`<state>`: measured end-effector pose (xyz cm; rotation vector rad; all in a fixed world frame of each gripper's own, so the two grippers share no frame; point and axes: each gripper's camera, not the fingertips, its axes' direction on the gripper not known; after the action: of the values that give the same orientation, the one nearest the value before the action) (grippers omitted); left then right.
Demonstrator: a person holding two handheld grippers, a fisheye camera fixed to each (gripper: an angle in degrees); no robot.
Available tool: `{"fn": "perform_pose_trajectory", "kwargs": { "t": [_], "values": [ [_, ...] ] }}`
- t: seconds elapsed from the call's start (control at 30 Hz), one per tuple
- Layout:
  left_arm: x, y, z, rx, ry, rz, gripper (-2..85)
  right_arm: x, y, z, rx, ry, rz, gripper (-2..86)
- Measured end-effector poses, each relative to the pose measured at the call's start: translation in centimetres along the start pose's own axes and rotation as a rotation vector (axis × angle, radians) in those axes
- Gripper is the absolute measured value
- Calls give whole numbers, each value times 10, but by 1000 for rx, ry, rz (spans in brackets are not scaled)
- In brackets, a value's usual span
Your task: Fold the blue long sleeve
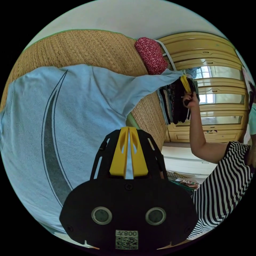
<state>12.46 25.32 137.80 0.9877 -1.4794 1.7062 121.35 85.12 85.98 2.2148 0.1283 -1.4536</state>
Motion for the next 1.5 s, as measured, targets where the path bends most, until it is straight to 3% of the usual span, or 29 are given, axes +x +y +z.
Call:
{"fn": "perform_pose_trajectory", "kwargs": {
  "t": [0.13, 0.23, 0.47, 0.63, 0.87, 1.2, 1.5],
  "values": [
    [20, -16, 3, -15, 8, 19, 1, 0, -26, 46, -20, 46, -8, 36],
    [34, -23, 9, -32, 16, 34, 2, 9, -33, 75, -102, 241, -25, 46],
    [37, -17, 28, -77, 47, -17, 1, 72, -9, 72, -133, 455, 37, 71],
    [39, -9, 46, -99, 65, -52, 2, 96, -17, 115, -208, 559, 27, 78],
    [49, -3, 67, -114, 75, -51, 2, 75, -35, 167, -249, 640, -101, 77],
    [56, -20, 72, -28, 46, -17, 2, 58, -43, 170, -208, 541, -114, 88],
    [66, -65, 89, 9, 7, 97, 7, 47, -61, 230, -320, 679, -150, 36]
  ]
}}
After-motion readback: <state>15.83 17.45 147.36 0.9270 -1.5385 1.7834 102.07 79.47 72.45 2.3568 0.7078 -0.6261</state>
